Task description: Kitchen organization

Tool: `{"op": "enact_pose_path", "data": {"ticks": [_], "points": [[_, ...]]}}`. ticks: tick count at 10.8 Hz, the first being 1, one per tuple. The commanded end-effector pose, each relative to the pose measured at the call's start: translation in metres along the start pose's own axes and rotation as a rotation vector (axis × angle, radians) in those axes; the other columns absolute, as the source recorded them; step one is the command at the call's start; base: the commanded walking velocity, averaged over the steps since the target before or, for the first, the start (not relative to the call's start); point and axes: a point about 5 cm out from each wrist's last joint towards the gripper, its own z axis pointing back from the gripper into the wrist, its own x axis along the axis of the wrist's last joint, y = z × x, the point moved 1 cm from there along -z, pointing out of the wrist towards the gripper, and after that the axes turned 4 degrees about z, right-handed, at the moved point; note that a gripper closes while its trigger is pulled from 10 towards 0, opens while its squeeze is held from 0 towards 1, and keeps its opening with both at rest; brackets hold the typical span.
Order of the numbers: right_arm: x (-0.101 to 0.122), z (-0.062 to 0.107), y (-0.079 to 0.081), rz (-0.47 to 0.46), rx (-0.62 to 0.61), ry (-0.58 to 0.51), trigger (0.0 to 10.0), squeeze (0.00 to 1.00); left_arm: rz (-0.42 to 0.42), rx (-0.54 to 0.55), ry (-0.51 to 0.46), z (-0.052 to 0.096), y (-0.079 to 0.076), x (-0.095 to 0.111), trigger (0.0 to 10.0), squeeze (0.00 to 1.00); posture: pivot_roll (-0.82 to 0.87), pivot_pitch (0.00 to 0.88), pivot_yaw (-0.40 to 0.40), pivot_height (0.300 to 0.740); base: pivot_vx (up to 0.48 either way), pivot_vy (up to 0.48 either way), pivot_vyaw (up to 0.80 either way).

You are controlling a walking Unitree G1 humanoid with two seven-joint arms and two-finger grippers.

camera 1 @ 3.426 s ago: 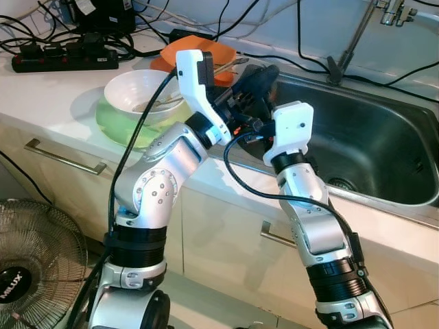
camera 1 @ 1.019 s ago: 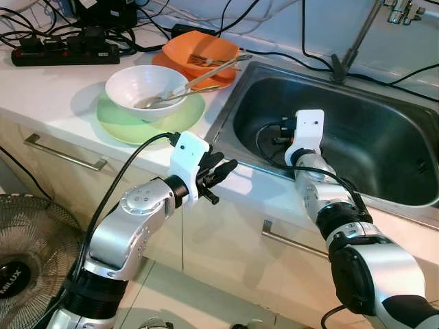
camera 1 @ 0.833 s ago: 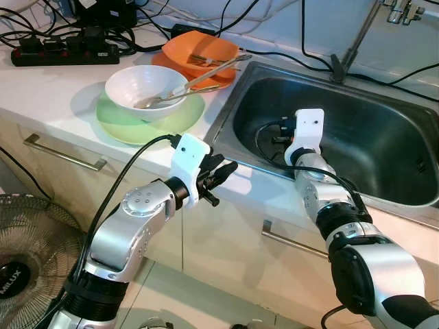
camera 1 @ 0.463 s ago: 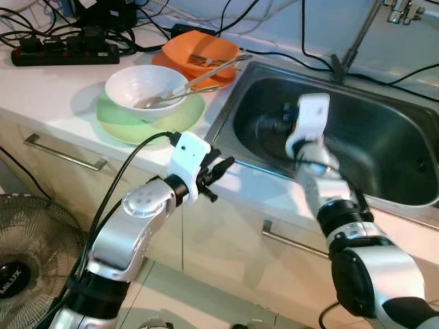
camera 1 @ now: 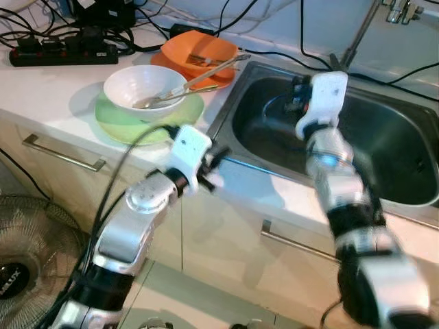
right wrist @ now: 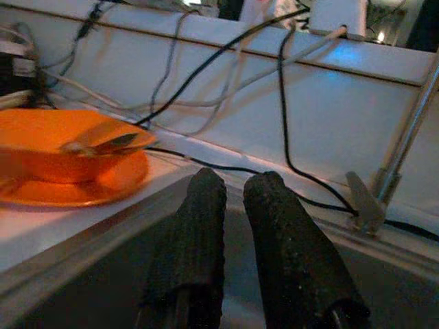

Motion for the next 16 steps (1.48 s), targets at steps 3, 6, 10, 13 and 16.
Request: {"op": "enact_pose_path", "data": {"ticks": [3, 6, 10, 13, 16], "points": [[-0.010, 0.027, 0.021, -0.069, 0.033, 0.046, 10.0, 0.00, -0.234, 0.144, -0.145, -0.006, 0.020, 0.031, 10.0, 0.00, -0.07, 0.060, -0.105, 0.740, 0.000, 0.000, 0.00], [-0.014, 0.041, 0.040, -0.099, 0.057, 0.096, 10.0, 0.00, -0.386, 0.143, -0.144, -0.017, 0.025, 0.044, 10.0, 1.00, -0.07, 0.061, -0.099, 0.740, 0.000, 0.000, 0.00], [-0.010, 0.044, 0.050, -0.117, 0.074, 0.113, 10.0, 0.00, -0.555, 0.194, -0.028, -0.045, 0.040, 0.041, 10.0, 0.00, -0.07, 0.059, -0.095, 0.740, 0.000, 0.000, 0.00], [-0.009, 0.045, 0.050, -0.120, 0.072, 0.119, 10.0, 0.00, -0.611, 0.224, -0.001, -0.057, 0.052, 0.044, 10.0, 0.00, -0.08, 0.057, -0.092, 0.740, 0.000, 0.000, 0.00], [-0.009, 0.046, 0.051, -0.122, 0.073, 0.126, 10.0, 0.00, -0.694, 0.224, 0.016, -0.069, 0.057, 0.048, 10.0, 0.00, -0.08, 0.065, -0.092, 0.740, 0.000, 0.000, 0.00]]}}
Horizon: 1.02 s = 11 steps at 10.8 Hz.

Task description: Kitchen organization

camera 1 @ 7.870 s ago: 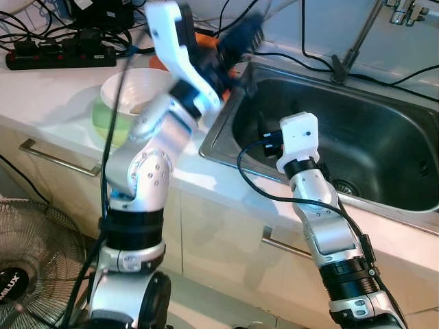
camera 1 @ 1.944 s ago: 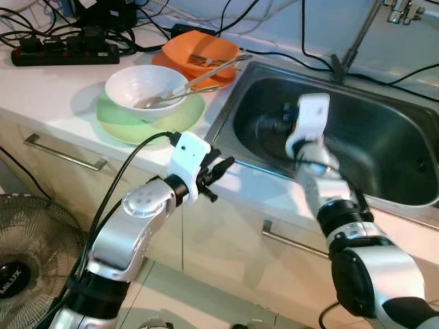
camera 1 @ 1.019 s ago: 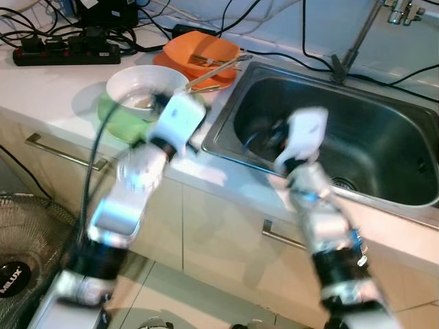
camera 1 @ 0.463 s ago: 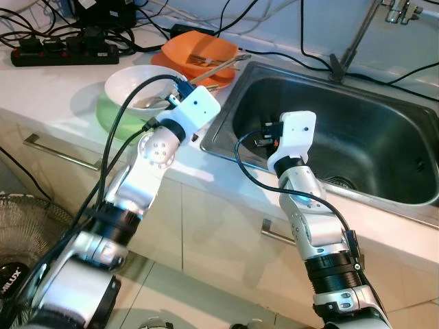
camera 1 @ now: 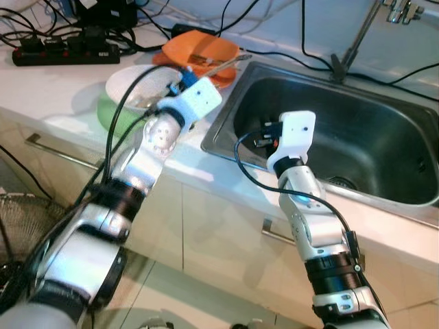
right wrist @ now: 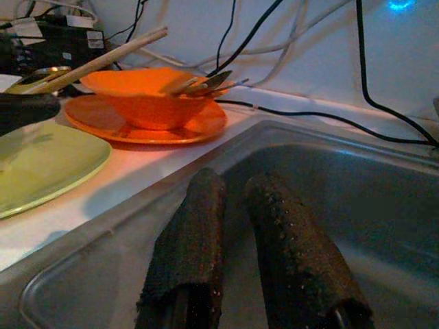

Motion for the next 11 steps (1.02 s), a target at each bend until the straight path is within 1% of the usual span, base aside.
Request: {"op": "enact_pose_path", "data": {"ticks": [1, 3, 4, 7, 9, 11], "points": [[-0.001, 0.003, -0.002, -0.001, -0.013, 0.010, 10.0, 0.00, -0.041, -0.013, -0.008, -0.005, -0.004, 0.004, 10.0, 0.00, -0.08, 0.067, -0.091, 0.740, 0.000, 0.000, 0.00], [-0.002, 0.004, -0.002, -0.002, -0.015, 0.014, 10.0, 0.00, -0.072, -0.021, -0.013, -0.009, -0.006, 0.004, 10.0, 0.00, -0.09, 0.069, -0.088, 0.740, 0.000, 0.000, 0.00], [-0.003, 0.005, -0.002, -0.003, -0.019, 0.018, 10.0, 0.00, -0.077, -0.033, -0.022, -0.012, -0.010, 0.006, 0.0, 0.00, -0.09, 0.071, -0.088, 0.740, 0.000, 0.000, 0.00], [-0.003, 0.006, -0.002, -0.007, -0.023, 0.021, 10.0, 0.00, -0.118, -0.035, -0.038, -0.014, -0.014, 0.006, 0.0, 0.00, -0.09, 0.073, -0.085, 0.740, 0.000, 0.000, 0.00], [-0.004, 0.006, -0.001, -0.009, -0.028, 0.024, 10.0, 0.00, -0.156, -0.022, -0.041, -0.014, -0.013, 0.006, 0.0, 0.00, -0.09, 0.073, -0.080, 0.740, 0.000, 0.000, 0.00], [-0.004, 0.007, -0.002, -0.012, -0.032, 0.023, 10.0, 0.00, -0.169, -0.008, -0.048, -0.015, -0.010, 0.008, 0.0, 0.00, -0.09, 0.073, -0.080, 0.740, 0.000, 0.000, 0.00]]}}
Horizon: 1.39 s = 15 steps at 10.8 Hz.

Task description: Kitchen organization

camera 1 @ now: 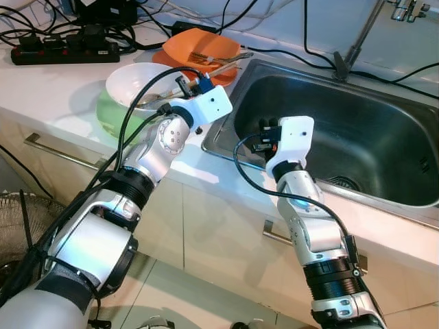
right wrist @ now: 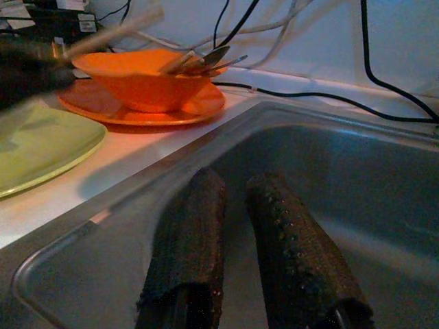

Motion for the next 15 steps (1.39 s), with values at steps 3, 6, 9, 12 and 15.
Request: {"op": "enact_pose_path", "data": {"ticks": [3, 6, 9, 12, 15], "points": [[0.002, 0.001, -0.003, 0.000, -0.016, -0.008, 10.0, 0.00, -0.021, 0.018, -0.035, -0.004, 0.007, 0.011, 0.0, 0.00, -0.09, 0.069, -0.084, 0.740, 0.000, 0.000, 0.00], [0.001, 0.000, -0.003, 0.001, -0.011, -0.003, 10.0, 0.00, -0.033, 0.036, -0.078, 0.000, 0.022, 0.025, 0.0, 0.00, -0.08, 0.066, -0.089, 0.740, 0.000, 0.000, 0.00], [0.000, 0.000, -0.001, -0.001, -0.001, 0.001, 10.0, 0.00, -0.314, 0.052, 0.030, 0.009, 0.039, 0.015, 10.0, 0.00, -0.08, 0.066, -0.092, 0.740, 0.000, 0.000, 0.00], [0.000, -0.001, 0.000, -0.004, 0.005, -0.002, 10.0, 0.00, -0.089, 0.304, -0.253, 0.019, 0.077, 0.066, 10.0, 0.00, -0.07, 0.060, -0.098, 0.740, 0.000, 0.000, 0.00], [0.001, -0.002, -0.001, 0.000, 0.004, -0.007, 10.0, 0.00, 0.375, 0.282, -0.597, 0.045, 0.089, 0.115, 10.0, 0.00, -0.07, 0.055, -0.099, 0.740, 0.000, 0.000, 0.00]]}}
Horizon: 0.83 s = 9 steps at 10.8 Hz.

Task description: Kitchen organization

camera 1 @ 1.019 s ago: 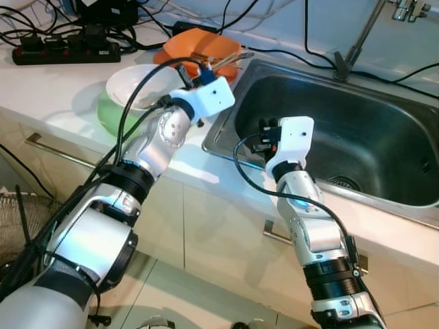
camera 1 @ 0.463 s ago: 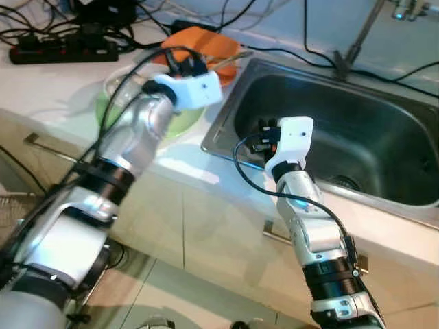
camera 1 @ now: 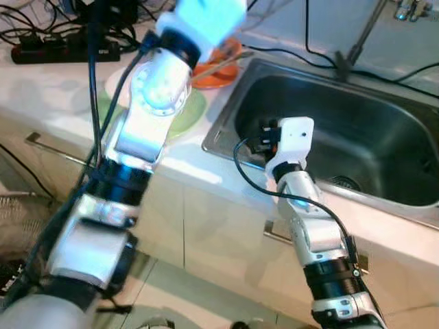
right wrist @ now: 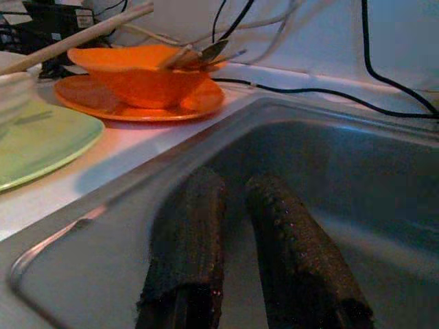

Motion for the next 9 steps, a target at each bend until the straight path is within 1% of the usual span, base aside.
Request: {"op": "enact_pose_path", "data": {"ticks": [1, 2, 3, 4, 5, 6, 7, 8, 9], "points": [[0.004, -0.001, -0.001, -0.001, 0.003, -0.019, 10.0, 0.81, 0.153, -0.046, 0.011, 0.003, -0.007, 0.000, 10.0, 0.00, -0.07, 0.055, -0.098, 0.740, 0.000, 0.000, 0.00], [0.005, -0.001, -0.001, 0.000, 0.006, -0.027, 10.0, 1.00, 0.229, -0.065, 0.020, 0.007, -0.010, -0.002, 10.0, 0.00, -0.07, 0.055, -0.098, 0.740, 0.000, 0.000, 0.00], [0.008, -0.001, -0.004, 0.003, 0.002, -0.039, 10.0, 1.00, 0.370, -0.084, 0.039, 0.011, -0.017, -0.004, 10.0, 0.00, -0.07, 0.055, -0.098, 0.740, 0.000, 0.000, 0.00], [0.018, -0.001, -0.007, -0.005, 0.025, -0.085, 10.0, 1.00, 0.482, -0.136, 0.069, 0.014, -0.027, -0.008, 10.0, 0.00, -0.07, 0.057, -0.092, 0.740, 0.000, 0.000, 0.00], [0.023, -0.001, -0.008, -0.002, 0.046, -0.105, 10.0, 1.00, 0.504, -0.154, 0.082, 0.016, -0.030, -0.010, 10.0, 0.00, -0.07, 0.057, -0.089, 0.740, 0.000, 0.000, 0.00], [0.032, -0.001, -0.016, 0.009, 0.071, -0.143, 10.0, 1.00, 0.562, -0.167, 0.100, 0.019, -0.034, -0.011, 10.0, 0.00, -0.08, 0.058, -0.087, 0.740, 0.000, 0.000, 0.00], [0.038, 0.000, -0.020, 0.018, 0.095, -0.165, 10.0, 1.00, 0.592, -0.171, 0.114, 0.020, -0.036, -0.012, 10.0, 0.00, -0.08, 0.058, -0.083, 0.740, 0.000, 0.000, 0.00], [0.045, 0.003, -0.019, 0.012, 0.168, -0.186, 10.0, 1.00, 0.629, -0.171, 0.146, 0.024, -0.039, -0.018, 10.0, 0.00, -0.08, 0.058, -0.080, 0.740, 0.000, 0.000, 0.00], [0.048, 0.005, -0.019, 0.005, 0.190, -0.197, 10.0, 1.00, 0.654, -0.172, 0.160, 0.025, -0.040, -0.020, 10.0, 0.00, -0.08, 0.058, -0.080, 0.740, 0.000, 0.000, 0.00]]}}
